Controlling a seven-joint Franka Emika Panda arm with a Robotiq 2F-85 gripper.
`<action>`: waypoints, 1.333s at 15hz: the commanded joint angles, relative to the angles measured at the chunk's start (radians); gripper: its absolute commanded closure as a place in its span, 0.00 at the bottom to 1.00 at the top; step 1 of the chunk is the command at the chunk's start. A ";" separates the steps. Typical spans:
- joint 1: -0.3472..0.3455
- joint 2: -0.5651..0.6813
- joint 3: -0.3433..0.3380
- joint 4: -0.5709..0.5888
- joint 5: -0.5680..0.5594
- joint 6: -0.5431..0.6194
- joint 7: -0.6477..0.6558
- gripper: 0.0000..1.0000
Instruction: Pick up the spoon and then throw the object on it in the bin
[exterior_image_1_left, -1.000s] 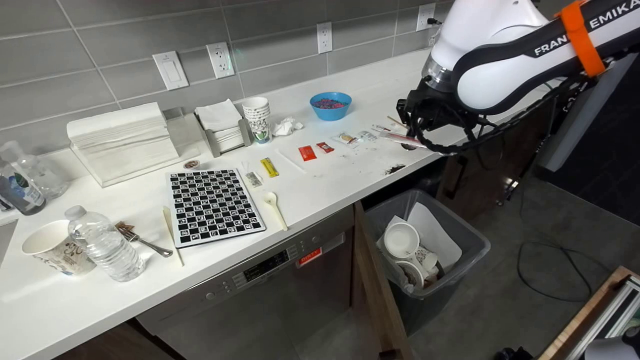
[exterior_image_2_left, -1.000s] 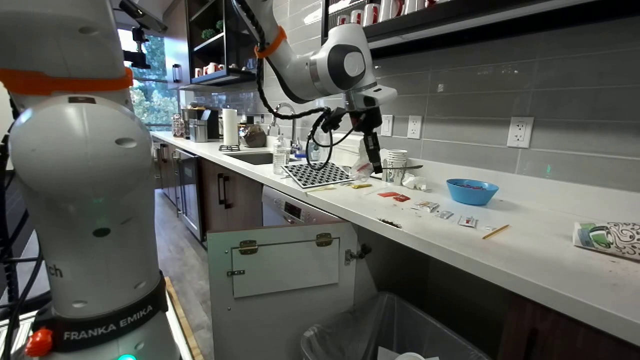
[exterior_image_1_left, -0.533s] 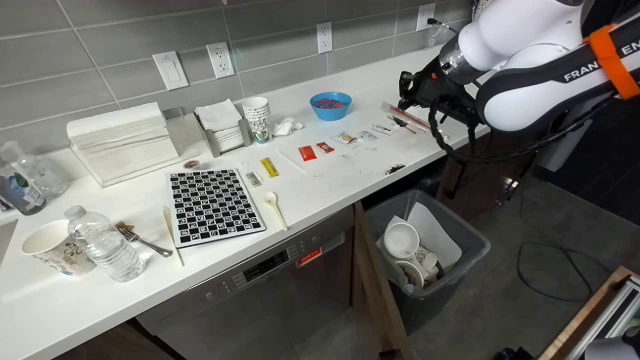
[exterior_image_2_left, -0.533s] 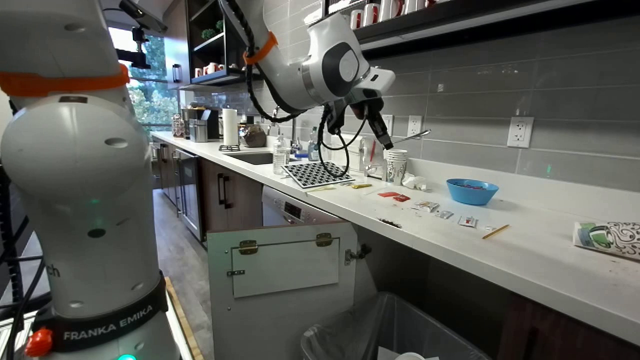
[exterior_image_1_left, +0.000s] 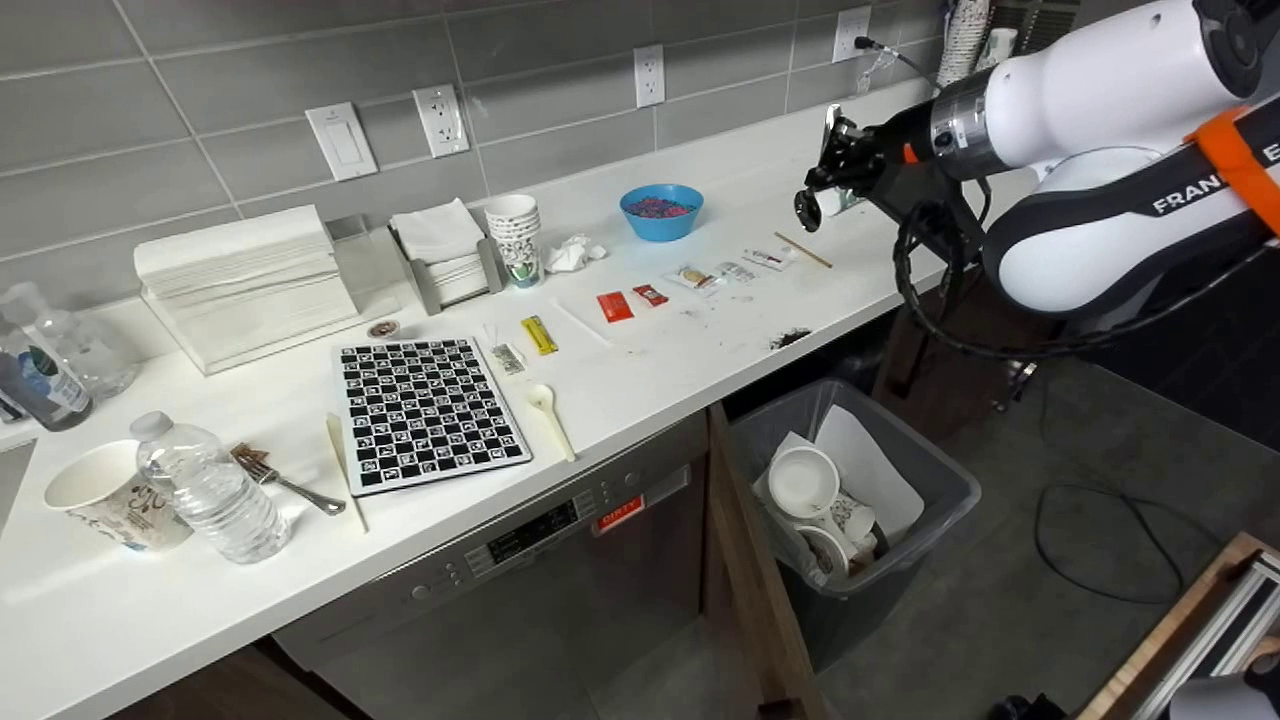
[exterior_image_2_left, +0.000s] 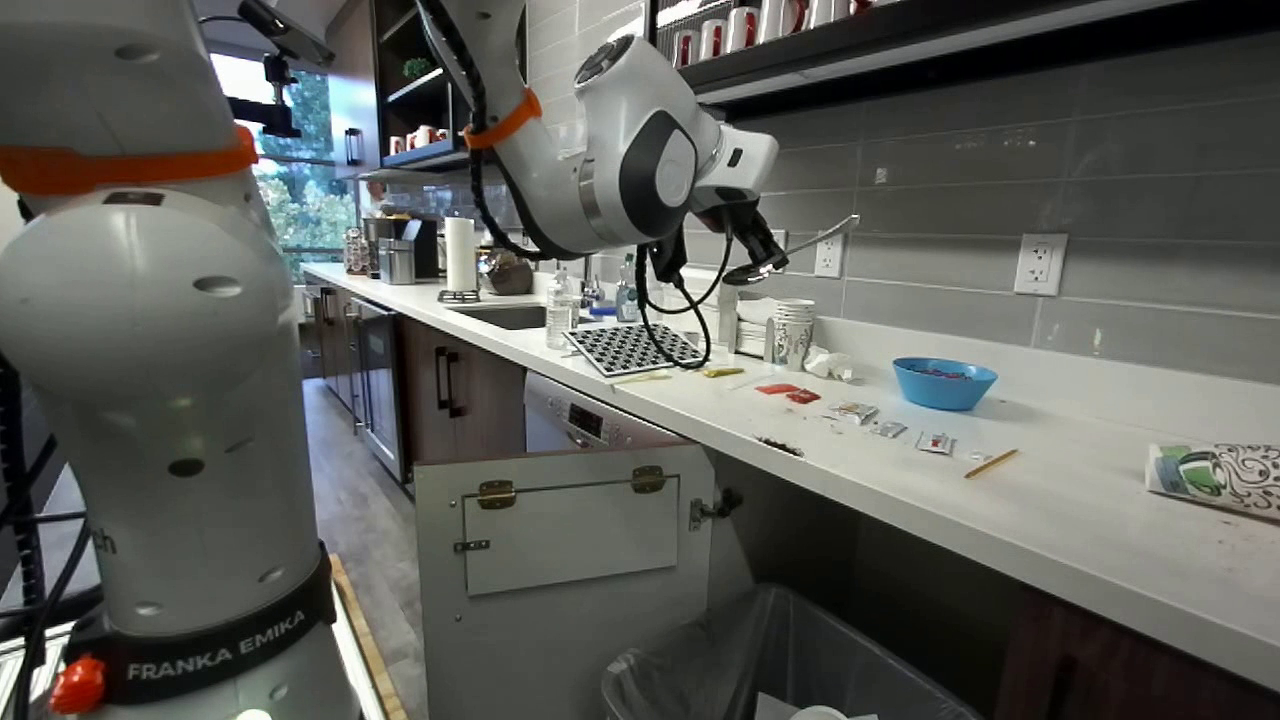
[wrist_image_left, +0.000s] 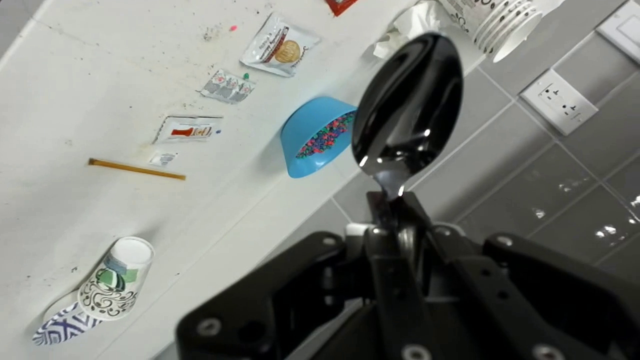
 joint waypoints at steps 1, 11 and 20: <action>-0.008 -0.016 0.010 -0.046 0.012 0.071 -0.008 0.98; 0.028 -0.089 -0.046 -0.084 -0.054 -0.045 0.042 0.98; 0.377 -0.214 -0.359 0.008 -0.068 -0.486 -0.089 0.98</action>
